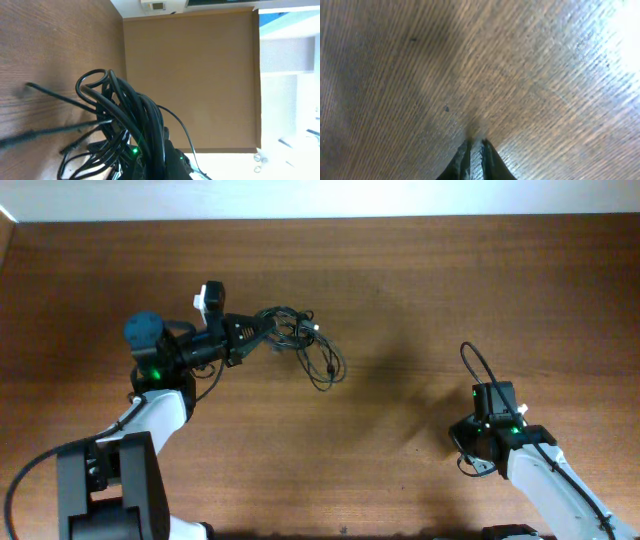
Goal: Untangle cables
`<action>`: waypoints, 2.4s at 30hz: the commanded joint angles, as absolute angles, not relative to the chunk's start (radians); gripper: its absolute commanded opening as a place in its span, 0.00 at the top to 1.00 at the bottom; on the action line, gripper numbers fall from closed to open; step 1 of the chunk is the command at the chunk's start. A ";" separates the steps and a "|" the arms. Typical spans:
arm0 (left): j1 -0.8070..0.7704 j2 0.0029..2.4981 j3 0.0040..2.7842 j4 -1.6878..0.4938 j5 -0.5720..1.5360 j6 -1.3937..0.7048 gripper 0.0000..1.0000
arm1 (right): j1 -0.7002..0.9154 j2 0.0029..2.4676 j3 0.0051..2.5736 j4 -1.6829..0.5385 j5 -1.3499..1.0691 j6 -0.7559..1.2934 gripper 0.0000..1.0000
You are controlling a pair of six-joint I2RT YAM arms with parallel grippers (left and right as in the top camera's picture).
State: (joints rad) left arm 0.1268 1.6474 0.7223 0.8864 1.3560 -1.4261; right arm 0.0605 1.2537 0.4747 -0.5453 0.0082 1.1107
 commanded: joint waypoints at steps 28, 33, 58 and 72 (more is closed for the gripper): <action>-0.372 1.627 0.734 -0.105 0.474 -1.372 1.00 | 0.053 1.265 0.459 -0.656 -0.649 0.782 0.84; -0.370 1.627 0.734 -0.040 0.479 -1.585 1.00 | 0.053 1.265 0.459 -0.556 -0.810 0.654 0.76; -0.298 1.613 0.734 0.067 0.633 -1.756 1.00 | 0.500 1.365 0.459 0.218 -0.316 1.644 0.59; -0.218 1.492 0.734 0.239 0.752 -1.796 1.00 | 0.449 1.468 0.459 0.083 -0.251 1.370 0.96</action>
State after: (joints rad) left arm -0.3023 1.5627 0.7254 0.1875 0.7975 -1.8252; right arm 0.4881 1.4597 0.4625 0.1650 -0.2619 1.5875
